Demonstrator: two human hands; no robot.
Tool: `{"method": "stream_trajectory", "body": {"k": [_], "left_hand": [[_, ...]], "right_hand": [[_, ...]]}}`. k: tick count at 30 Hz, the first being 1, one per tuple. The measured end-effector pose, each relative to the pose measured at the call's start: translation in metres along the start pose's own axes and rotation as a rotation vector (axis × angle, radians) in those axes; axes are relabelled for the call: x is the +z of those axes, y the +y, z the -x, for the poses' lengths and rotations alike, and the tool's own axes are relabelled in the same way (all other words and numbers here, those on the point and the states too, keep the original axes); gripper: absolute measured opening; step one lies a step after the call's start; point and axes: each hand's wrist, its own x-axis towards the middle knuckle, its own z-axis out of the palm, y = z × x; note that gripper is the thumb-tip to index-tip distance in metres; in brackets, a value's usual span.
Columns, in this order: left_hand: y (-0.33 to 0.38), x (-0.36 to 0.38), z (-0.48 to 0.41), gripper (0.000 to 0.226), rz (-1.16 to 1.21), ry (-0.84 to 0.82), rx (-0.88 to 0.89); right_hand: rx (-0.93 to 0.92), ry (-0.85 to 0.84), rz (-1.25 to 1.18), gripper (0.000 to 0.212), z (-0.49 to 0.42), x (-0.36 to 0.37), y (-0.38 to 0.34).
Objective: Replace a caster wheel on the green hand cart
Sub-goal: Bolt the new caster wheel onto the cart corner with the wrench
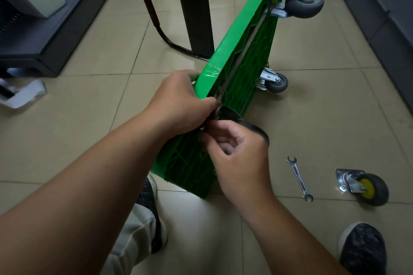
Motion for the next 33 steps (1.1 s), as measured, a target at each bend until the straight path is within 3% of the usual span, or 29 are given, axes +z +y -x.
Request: {"method": "stream_trajectory", "body": {"k": [3,7,11,15,18,22,28,33], "left_hand": [[0.001,0.000,0.000,0.033,-0.005,0.001,-0.003],[0.001,0.001,0.000,0.037,-0.002,-0.015,-0.008],[0.001,0.001,0.000,0.038,-0.005,-0.009,-0.002],[0.001,0.001,0.001,0.037,-0.001,-0.011,-0.001],[0.001,0.001,0.000,0.040,-0.001,-0.015,-0.005],[0.001,0.000,0.000,0.043,0.002,-0.026,-0.012],[0.001,0.000,0.001,0.044,-0.011,-0.020,-0.003],[0.001,0.000,0.000,0.048,0.001,-0.027,-0.005]], "right_hand": [[-0.006,0.011,0.051,0.007,0.000,0.002,-0.002],[-0.028,0.018,0.157,0.020,-0.003,0.003,-0.002],[-0.036,0.093,0.027,0.005,0.001,0.009,-0.006],[-0.027,0.057,-0.068,0.010,0.003,0.005,-0.005],[0.012,0.032,-0.065,0.018,0.004,0.004,-0.006],[0.046,0.034,-0.016,0.005,0.003,0.004,-0.008],[-0.010,0.107,-0.014,0.004,0.004,0.011,-0.011],[-0.006,0.057,-0.009,0.009,0.008,0.009,-0.008]]}}
